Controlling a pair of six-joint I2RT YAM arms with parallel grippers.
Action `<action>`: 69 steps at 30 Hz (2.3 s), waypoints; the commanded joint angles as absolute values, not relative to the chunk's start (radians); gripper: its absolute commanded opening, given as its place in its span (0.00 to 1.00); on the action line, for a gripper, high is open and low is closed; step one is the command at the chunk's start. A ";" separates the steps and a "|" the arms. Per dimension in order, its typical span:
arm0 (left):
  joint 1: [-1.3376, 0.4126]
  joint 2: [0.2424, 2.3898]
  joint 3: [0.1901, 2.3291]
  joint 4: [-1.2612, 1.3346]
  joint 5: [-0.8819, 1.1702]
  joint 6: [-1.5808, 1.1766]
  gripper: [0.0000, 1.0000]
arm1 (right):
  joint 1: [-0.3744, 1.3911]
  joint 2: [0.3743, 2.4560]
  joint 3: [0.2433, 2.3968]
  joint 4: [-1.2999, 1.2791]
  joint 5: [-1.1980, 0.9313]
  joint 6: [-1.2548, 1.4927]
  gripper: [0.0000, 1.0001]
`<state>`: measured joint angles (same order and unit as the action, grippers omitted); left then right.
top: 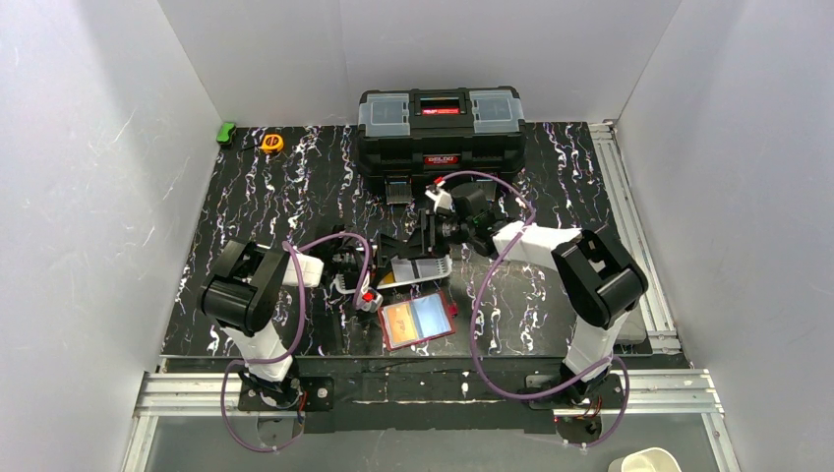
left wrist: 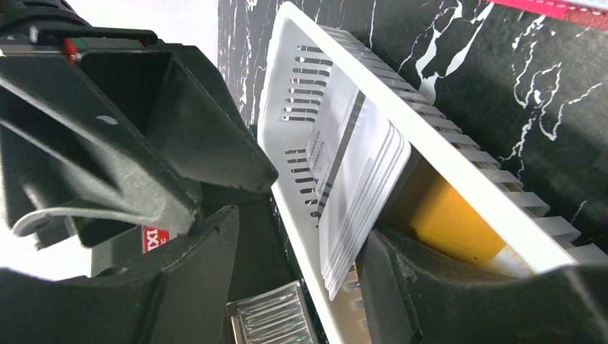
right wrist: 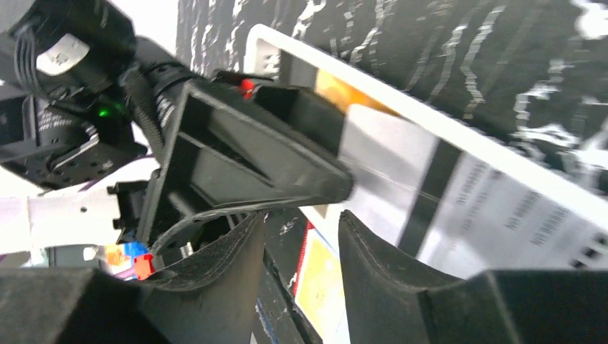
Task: Put the credit cards into the card holder
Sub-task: Pick up the credit card from the storage box.
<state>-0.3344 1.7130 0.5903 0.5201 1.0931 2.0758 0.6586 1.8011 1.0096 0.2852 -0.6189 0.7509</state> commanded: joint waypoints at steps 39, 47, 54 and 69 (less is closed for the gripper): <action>-0.304 1.601 0.615 0.266 1.169 2.698 0.12 | 0.599 1.809 1.078 0.103 -0.484 0.655 0.59; -0.302 1.538 0.617 0.190 1.176 2.704 0.00 | 0.600 1.793 1.094 0.079 -0.485 0.645 0.61; -0.295 1.531 0.607 0.214 1.168 2.704 0.00 | 0.581 1.760 1.077 0.078 -0.497 0.654 0.62; -0.285 1.294 0.557 0.132 1.157 2.704 0.00 | 0.516 1.650 1.040 0.241 -0.780 0.797 0.68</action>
